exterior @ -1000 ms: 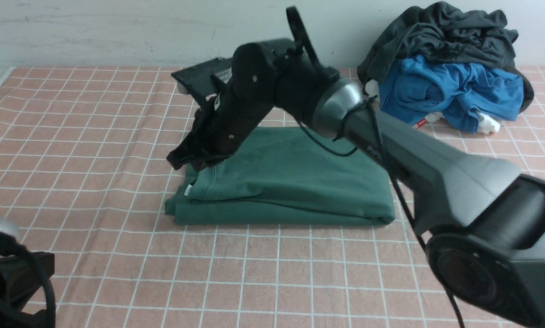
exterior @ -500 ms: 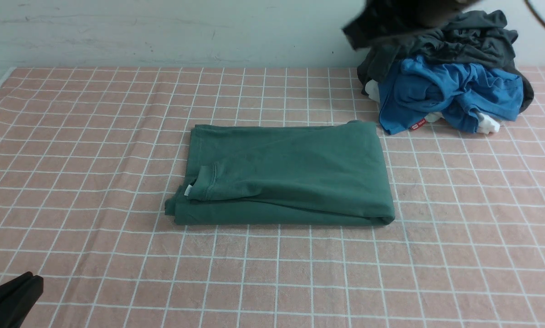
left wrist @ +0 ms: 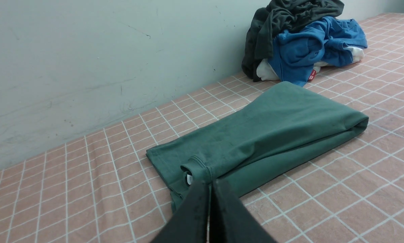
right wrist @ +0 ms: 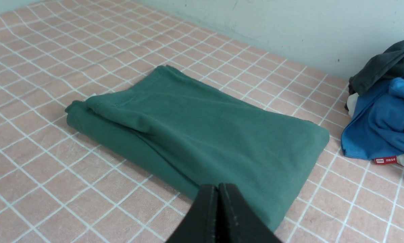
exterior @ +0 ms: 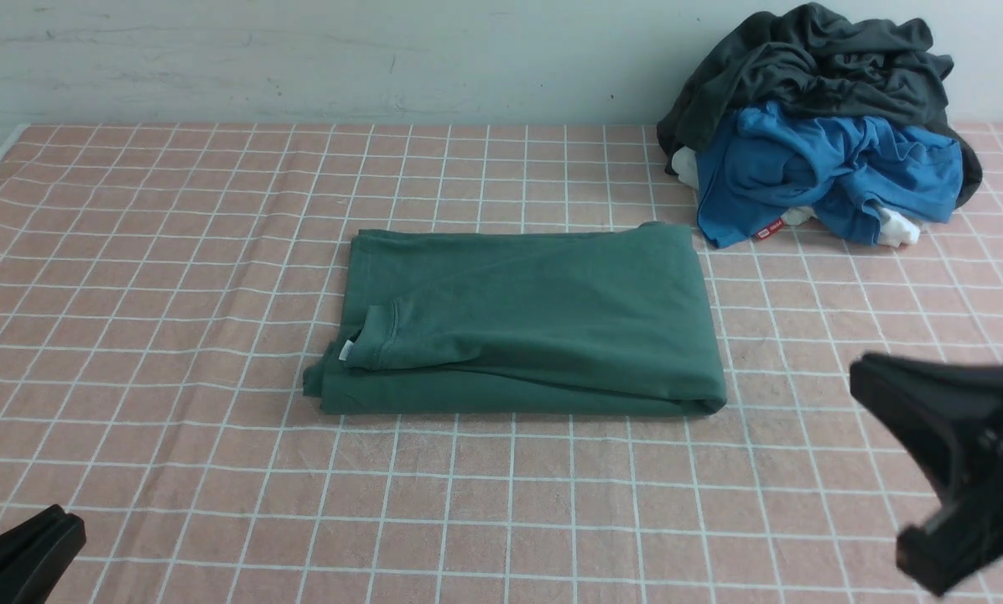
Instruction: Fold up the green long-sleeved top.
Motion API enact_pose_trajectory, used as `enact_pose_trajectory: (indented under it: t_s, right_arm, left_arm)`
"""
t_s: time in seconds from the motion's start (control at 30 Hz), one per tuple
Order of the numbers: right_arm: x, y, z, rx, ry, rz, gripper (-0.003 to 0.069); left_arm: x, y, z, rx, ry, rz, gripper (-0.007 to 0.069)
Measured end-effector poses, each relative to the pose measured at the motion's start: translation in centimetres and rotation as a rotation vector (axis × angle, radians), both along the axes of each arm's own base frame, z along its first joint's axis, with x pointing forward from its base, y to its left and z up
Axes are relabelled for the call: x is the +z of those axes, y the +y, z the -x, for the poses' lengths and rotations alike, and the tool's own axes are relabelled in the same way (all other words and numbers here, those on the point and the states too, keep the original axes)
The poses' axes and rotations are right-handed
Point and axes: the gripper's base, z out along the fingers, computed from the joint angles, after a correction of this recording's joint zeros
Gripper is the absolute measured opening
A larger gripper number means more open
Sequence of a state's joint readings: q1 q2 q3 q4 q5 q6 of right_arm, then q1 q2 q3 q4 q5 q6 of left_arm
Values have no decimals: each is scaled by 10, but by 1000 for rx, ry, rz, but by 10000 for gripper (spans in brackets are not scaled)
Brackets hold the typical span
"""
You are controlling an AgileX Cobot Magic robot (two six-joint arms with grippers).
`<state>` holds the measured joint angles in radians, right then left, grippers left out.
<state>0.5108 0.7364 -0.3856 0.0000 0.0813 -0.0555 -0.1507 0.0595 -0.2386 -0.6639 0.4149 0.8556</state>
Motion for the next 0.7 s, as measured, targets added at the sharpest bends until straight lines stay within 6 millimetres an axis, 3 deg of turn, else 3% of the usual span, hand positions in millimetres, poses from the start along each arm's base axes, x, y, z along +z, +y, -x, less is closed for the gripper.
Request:
enact_pose_trajectory:
  t_s: [0.1,0.27,0.4,0.57,0.7]
  right_arm:
    - [-30,-14,26,4,-143,-85,-13]
    - [-57,-27,50,6,-260,-171,-13]
    - [-59,-30,54,7,-297,-194,-13]
    - [-68,-30,58,25,-208,-148,-13]
    - [-75,-43,66,-76,-164,-110,-13]
  left_arm:
    - [0,0,0,0,0,0,-3]
    - [0,0,0,0,0,0,-3]
    - [0,0,0,0,0,0,-3]
    - [0,0,0,0,0,1,-3]
    - [0,0,0,-3,2,10,-3]
